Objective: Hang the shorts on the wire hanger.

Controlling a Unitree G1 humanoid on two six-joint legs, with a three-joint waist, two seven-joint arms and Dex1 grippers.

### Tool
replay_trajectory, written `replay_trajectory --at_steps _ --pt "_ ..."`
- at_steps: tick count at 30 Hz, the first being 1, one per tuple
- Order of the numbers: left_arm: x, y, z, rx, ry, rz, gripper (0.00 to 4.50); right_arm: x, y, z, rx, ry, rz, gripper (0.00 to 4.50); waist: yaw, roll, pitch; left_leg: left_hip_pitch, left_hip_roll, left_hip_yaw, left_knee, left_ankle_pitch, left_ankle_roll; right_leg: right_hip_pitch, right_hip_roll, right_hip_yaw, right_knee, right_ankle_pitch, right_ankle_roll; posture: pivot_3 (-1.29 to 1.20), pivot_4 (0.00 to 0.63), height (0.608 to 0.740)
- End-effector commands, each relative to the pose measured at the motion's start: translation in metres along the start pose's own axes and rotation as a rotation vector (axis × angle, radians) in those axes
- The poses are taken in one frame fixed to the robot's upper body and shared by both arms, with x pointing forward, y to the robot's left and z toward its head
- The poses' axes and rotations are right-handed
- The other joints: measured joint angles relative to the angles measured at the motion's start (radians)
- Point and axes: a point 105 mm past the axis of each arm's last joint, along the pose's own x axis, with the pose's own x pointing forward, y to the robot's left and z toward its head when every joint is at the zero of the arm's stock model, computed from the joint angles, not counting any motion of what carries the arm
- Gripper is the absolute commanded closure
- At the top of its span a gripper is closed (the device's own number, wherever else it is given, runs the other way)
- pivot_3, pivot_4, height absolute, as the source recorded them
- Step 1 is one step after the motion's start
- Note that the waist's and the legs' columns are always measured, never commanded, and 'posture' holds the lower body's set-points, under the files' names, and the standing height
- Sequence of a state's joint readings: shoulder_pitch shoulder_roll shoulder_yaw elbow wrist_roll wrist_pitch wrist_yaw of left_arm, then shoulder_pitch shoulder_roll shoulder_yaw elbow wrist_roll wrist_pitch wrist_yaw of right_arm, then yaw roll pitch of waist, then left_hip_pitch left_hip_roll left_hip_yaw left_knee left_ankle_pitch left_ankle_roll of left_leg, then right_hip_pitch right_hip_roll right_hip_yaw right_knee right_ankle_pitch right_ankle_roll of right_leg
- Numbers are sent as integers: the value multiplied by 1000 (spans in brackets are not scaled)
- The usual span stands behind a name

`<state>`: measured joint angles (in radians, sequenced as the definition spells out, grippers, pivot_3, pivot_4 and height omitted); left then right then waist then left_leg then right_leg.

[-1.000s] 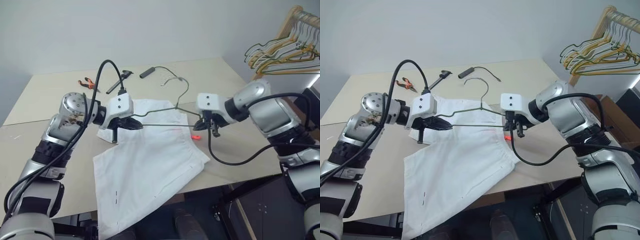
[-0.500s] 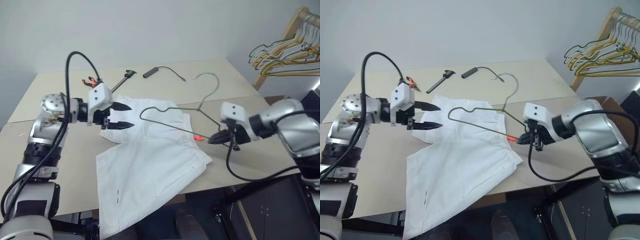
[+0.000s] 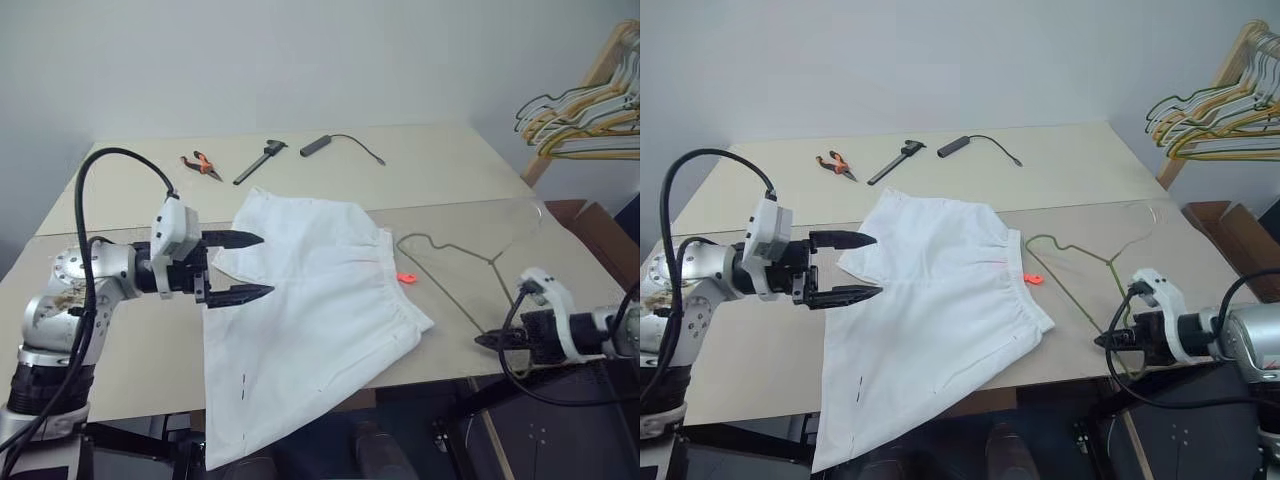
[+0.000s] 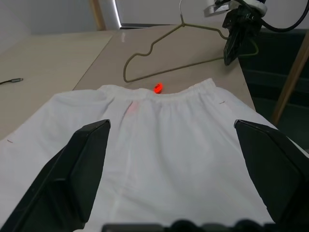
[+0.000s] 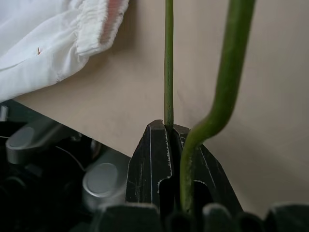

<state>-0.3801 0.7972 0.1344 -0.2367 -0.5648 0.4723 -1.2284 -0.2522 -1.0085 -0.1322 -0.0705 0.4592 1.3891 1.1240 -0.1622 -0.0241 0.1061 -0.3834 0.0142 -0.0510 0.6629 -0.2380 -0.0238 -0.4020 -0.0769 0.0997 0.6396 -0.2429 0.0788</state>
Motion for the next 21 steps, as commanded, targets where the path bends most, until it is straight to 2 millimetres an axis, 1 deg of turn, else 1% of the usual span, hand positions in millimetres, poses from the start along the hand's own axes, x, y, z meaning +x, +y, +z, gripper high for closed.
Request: replay_trajectory --at_steps 1,4,9,11,13,15,17,19,21 --pt "-1 -6 8 17 -9 -17 17 -1 2 -2 -3 -3 32 4500 0 0 0 0 0 0 0 0 1 0 0 0 0 0 0 -122 120 740" --pt "-2 -9 7 14 -3 -24 17 -1 2 -4 3 7 62 4500 4 0 2 -1 0 0 0 -1 2 0 0 0 -2 0 0 -118 121 740" --pt "-3 -10 5 6 11 -20 17 -1 10 -8 -15 25 132 4500 13 1 5 -1 0 0 0 -1 2 0 0 0 -2 0 0 -104 123 740" --pt "-4 -11 4 5 15 -22 17 -4 12 -7 -22 13 150 4500 14 0 6 -1 0 0 0 -1 2 0 0 0 -2 -1 0 -98 124 740" --pt "-6 -11 4 3 20 -22 17 -9 18 -6 -34 3 187 4500 17 0 7 -1 0 0 0 -1 2 0 0 0 -3 -1 0 -94 126 740" --pt "-7 -11 2 2 26 -20 17 -13 25 -9 -52 24 224 4500 21 1 9 -1 0 0 0 -2 3 0 0 0 -4 -1 0 -90 126 740" --pt "-7 -11 1 1 32 -16 17 -13 32 -17 -56 67 251 4500 26 1 10 -2 0 0 0 -2 3 0 0 0 -4 -1 1 -86 126 740" --pt "-8 -10 0 1 37 -15 17 -12 34 -26 -65 109 254 4500 33 1 11 -2 1 0 0 -2 3 0 1 0 -4 -1 0 -81 127 740" --pt "-9 -10 0 2 42 -14 17 -10 35 -28 -71 124 265 4500 40 1 12 -1 1 0 0 -2 3 0 1 0 -5 -1 1 -76 126 740"
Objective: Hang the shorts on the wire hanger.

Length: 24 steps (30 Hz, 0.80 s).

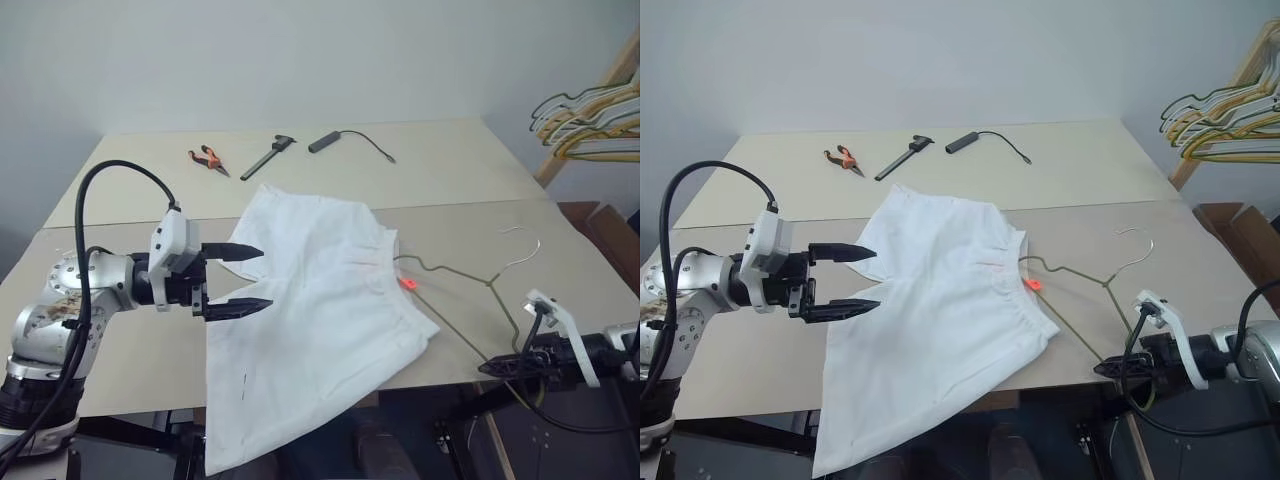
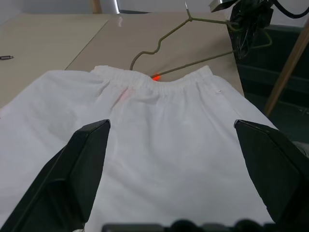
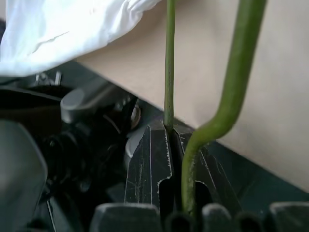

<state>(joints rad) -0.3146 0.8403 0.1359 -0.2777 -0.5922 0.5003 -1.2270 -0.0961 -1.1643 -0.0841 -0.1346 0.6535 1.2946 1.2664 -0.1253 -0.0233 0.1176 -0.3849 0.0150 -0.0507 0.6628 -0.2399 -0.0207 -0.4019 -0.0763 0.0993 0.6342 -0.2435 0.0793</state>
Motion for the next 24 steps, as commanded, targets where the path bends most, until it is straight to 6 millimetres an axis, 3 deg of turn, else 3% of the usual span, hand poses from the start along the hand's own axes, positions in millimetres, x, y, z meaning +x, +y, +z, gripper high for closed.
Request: replay_trajectory --at_steps 1,5,13,20,24 --pt "-5 0 9 50 -1 7 17 0 11 4 -53 9 53 4500 6 0 1 0 0 0 0 0 0 0 0 0 -1 0 0 -76 126 740" --pt "-7 1 8 52 12 7 17 10 8 6 -78 40 54 4500 10 0 2 0 0 0 0 0 0 0 0 0 -2 0 0 -63 124 740" --pt "-8 2 10 68 28 8 17 28 -49 62 -4 -127 -111 4500 16 -2 6 -1 1 1 0 0 0 -1 1 0 -3 2 -3 -19 104 740" --pt "-14 2 9 77 44 31 17 29 -20 61 -125 -10 85 4500 44 0 7 -3 1 0 -1 0 0 -2 0 -2 -4 5 -8 6 102 740" --pt "-14 0 8 78 46 35 17 28 -22 65 -140 23 82 4500 54 0 7 -2 1 0 -1 0 0 -2 0 -2 -3 4 -6 20 100 740"
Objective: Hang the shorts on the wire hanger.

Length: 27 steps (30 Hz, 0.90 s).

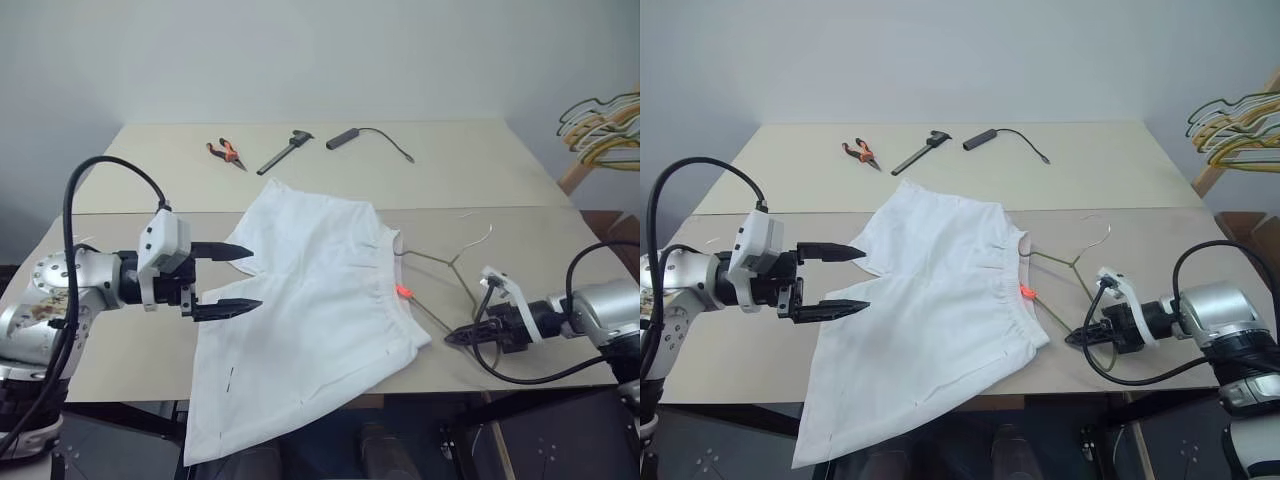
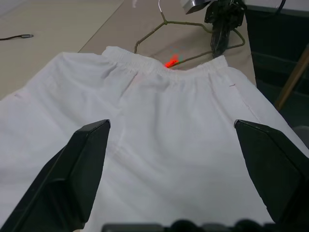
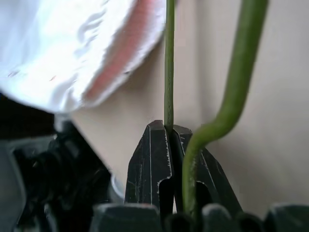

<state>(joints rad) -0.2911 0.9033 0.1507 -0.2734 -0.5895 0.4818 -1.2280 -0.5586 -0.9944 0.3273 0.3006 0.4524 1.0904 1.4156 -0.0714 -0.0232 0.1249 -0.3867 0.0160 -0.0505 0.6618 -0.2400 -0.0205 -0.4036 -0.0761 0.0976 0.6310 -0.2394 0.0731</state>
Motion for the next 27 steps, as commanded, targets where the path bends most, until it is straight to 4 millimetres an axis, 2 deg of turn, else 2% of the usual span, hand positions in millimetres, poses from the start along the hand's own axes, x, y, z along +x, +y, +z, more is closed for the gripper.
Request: replay_trajectory --at_steps 1,6,10,13,21,27 --pt "-3 -2 10 59 -13 11 17 -9 -1 15 -56 -6 -19 4500 1 0 0 0 0 0 0 0 0 0 0 0 0 -1 1 22 98 740" --pt "-4 -5 5 58 -4 18 17 -4 -20 41 15 -61 -94 4500 1 0 0 0 0 0 0 0 0 0 0 0 0 2 -3 31 80 740" --pt "-6 -5 8 62 -10 37 17 7 -13 37 -3 28 -11 4500 12 0 0 -2 -1 -1 0 0 0 -1 -1 -1 0 2 -3 49 76 740" --pt "-8 -6 7 65 -4 43 17 6 -4 39 6 52 58 4500 22 0 0 -2 -1 -1 0 0 0 -1 -1 -1 0 2 -3 57 69 740" --pt "-6 -7 7 66 -5 43 17 9 -17 67 78 -3 -29 4500 24 0 0 1 0 -1 0 0 0 1 0 -1 1 3 -5 57 71 740" --pt "-6 -7 9 61 -8 39 17 -4 -18 78 61 -61 -68 4500 30 0 0 -2 -1 -1 0 0 0 -1 -1 -2 1 3 -4 47 83 740"
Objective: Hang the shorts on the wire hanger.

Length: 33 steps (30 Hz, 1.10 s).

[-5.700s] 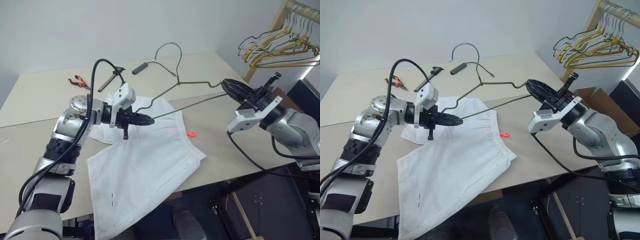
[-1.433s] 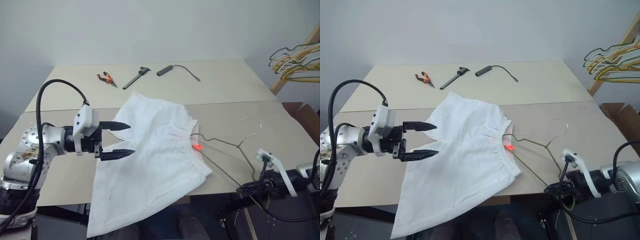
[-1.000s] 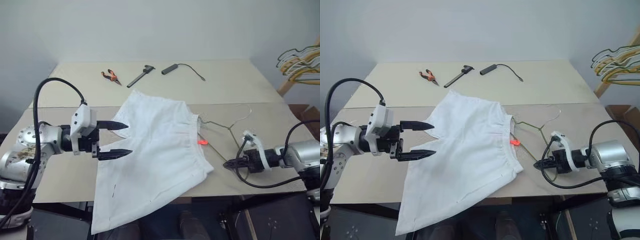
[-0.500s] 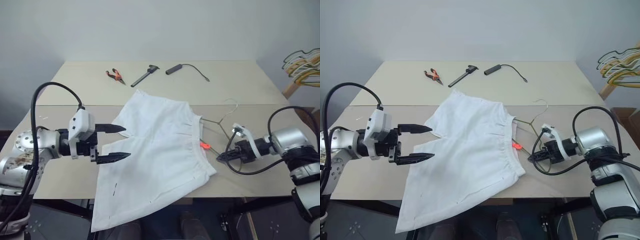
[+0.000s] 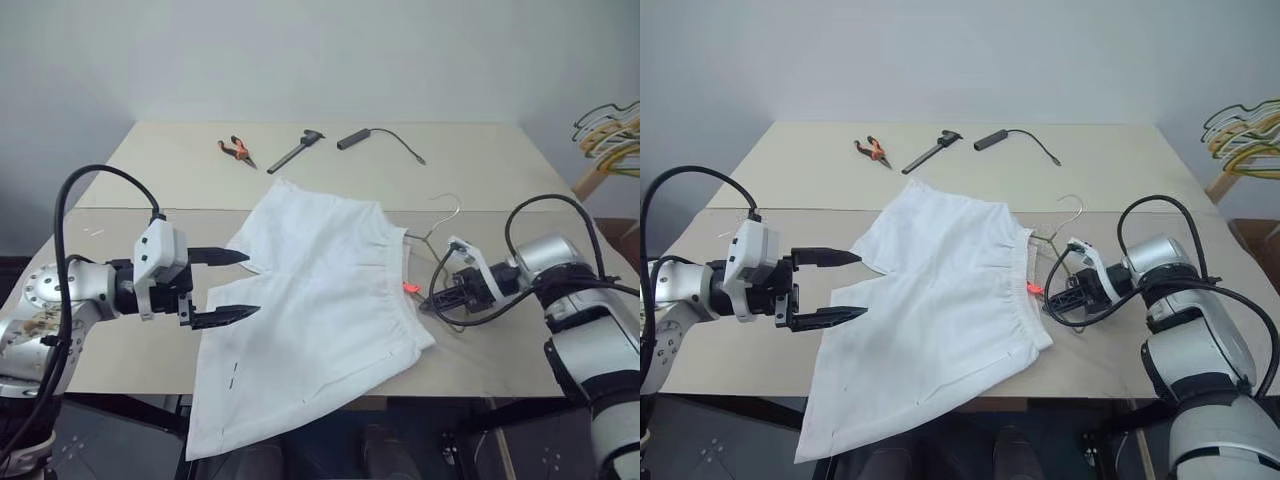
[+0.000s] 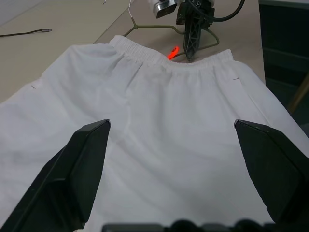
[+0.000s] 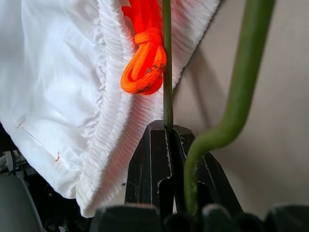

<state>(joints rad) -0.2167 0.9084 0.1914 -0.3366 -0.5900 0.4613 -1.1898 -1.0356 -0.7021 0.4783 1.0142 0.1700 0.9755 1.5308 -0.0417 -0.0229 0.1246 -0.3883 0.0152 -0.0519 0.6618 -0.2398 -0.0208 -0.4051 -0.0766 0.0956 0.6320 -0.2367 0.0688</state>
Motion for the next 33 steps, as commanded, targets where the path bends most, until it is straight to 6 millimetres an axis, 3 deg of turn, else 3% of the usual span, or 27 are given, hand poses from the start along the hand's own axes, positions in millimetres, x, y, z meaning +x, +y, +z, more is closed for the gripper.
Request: replay_trajectory --at_steps 1,5,13,16,20,27,33 --pt "-2 0 11 30 -21 -4 17 -22 3 15 -39 -73 -37 4500 0 0 0 0 0 0 0 0 0 0 0 0 0 0 0 47 83 740" --pt "-1 -3 13 34 -23 -38 17 -38 9 27 -105 -120 -71 4500 -2 0 0 1 0 0 0 0 0 0 0 0 1 0 0 24 80 740" --pt "4 14 20 86 -30 -45 17 -57 42 42 -328 -141 -147 4500 -13 1 0 1 0 0 0 0 0 0 1 0 1 0 0 -27 71 740" --pt "4 21 23 117 -27 -41 17 -63 48 51 -450 -149 -263 4500 -23 1 0 0 0 0 0 0 0 0 0 0 1 0 0 -47 68 740" --pt "0 43 41 204 -38 -3 17 -71 72 73 -693 -189 -384 4500 -32 1 0 0 0 0 0 0 0 -1 0 0 1 0 0 -70 65 740" --pt "-23 85 74 381 -7 76 17 -54 118 95 -1076 -227 -501 4500 -62 1 0 -1 0 0 0 0 0 -2 0 0 1 0 0 -84 55 740" --pt "-34 109 100 495 -20 114 17 -42 141 85 -1314 -175 -542 4500 -78 1 -1 -3 0 -1 0 0 0 -5 0 0 4 0 1 -74 41 740"
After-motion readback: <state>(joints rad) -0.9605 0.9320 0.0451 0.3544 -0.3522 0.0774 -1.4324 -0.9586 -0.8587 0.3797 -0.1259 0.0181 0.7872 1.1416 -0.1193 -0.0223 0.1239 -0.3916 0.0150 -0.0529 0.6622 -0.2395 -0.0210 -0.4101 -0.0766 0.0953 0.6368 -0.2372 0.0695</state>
